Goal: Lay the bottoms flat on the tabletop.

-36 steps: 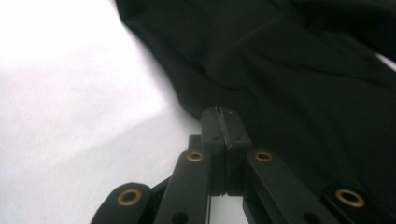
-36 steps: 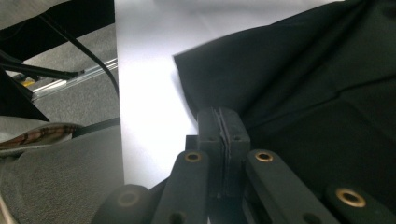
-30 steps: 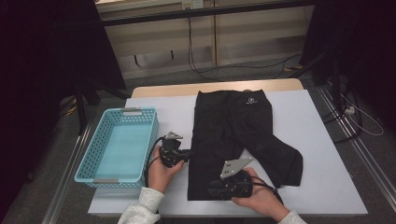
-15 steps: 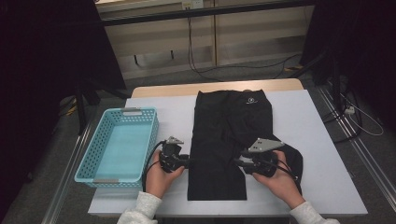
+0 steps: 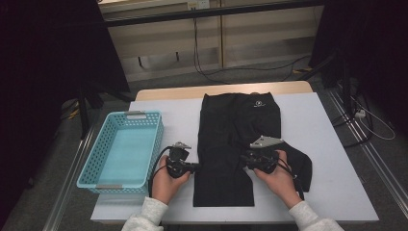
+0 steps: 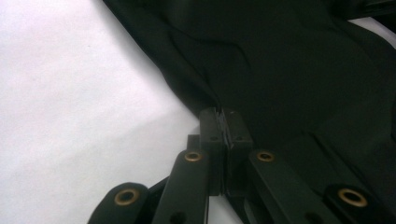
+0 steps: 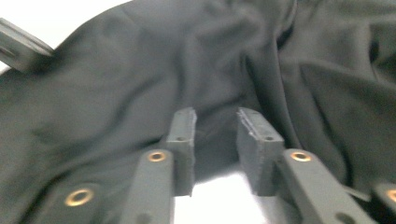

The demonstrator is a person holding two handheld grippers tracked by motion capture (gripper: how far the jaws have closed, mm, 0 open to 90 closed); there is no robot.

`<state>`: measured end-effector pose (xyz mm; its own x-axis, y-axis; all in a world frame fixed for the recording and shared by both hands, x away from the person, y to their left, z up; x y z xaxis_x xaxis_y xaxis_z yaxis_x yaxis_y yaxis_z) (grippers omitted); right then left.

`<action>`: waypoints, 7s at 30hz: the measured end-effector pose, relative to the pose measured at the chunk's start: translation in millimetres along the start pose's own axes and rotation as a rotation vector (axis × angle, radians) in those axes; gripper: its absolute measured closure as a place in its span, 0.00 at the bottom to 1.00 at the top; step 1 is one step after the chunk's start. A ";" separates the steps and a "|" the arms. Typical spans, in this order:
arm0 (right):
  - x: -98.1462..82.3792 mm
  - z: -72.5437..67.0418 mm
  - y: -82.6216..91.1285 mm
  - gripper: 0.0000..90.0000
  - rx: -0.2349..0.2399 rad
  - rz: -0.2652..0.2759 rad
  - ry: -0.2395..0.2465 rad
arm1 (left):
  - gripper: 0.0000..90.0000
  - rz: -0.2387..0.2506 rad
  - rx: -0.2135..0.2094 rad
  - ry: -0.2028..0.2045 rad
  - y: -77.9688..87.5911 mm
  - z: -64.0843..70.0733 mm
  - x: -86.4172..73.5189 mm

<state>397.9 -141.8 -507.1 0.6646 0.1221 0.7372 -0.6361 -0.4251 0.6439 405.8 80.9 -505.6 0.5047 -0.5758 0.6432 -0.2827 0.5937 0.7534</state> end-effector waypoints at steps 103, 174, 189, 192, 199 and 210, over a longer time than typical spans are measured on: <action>-41.0 -28.9 61.5 0.99 0.185 -0.079 0.073 | 0.50 0.056 0.062 -0.028 4.8 3.9 -4.1; -43.9 -56.4 34.1 0.85 0.223 -0.077 0.198 | 0.48 0.007 0.115 0.028 16.3 -14.6 -6.5; -55.8 -128.1 11.6 0.60 0.435 -0.106 0.316 | 0.27 0.060 0.158 -0.002 18.8 -21.5 0.8; -56.7 -131.6 11.1 0.61 0.417 -0.100 0.367 | 0.27 0.059 0.163 -0.002 19.1 -22.2 0.3; -57.1 -137.7 10.9 0.99 0.433 -0.113 0.373 | 0.27 0.054 0.165 -0.006 16.7 -21.0 1.6; -61.3 -142.3 16.4 0.99 0.491 -0.148 0.353 | 0.47 0.029 0.158 0.005 7.8 -21.2 -1.7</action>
<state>290.9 -28.6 -512.5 0.5089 0.4650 0.7245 -0.2366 -0.7336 0.6371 420.1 98.4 -503.8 0.4982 -0.5565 0.6649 -0.4220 0.5142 0.7467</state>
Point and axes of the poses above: each handheld gripper's, and its own axes: y roughly backward along the jaws, x roughly out of its top, z roughly to its right, the point moved 7 cm from there along -y, roughly forward along the jaws, and after that the axes turned 13 degrees about -y, right-handed, at the moved point
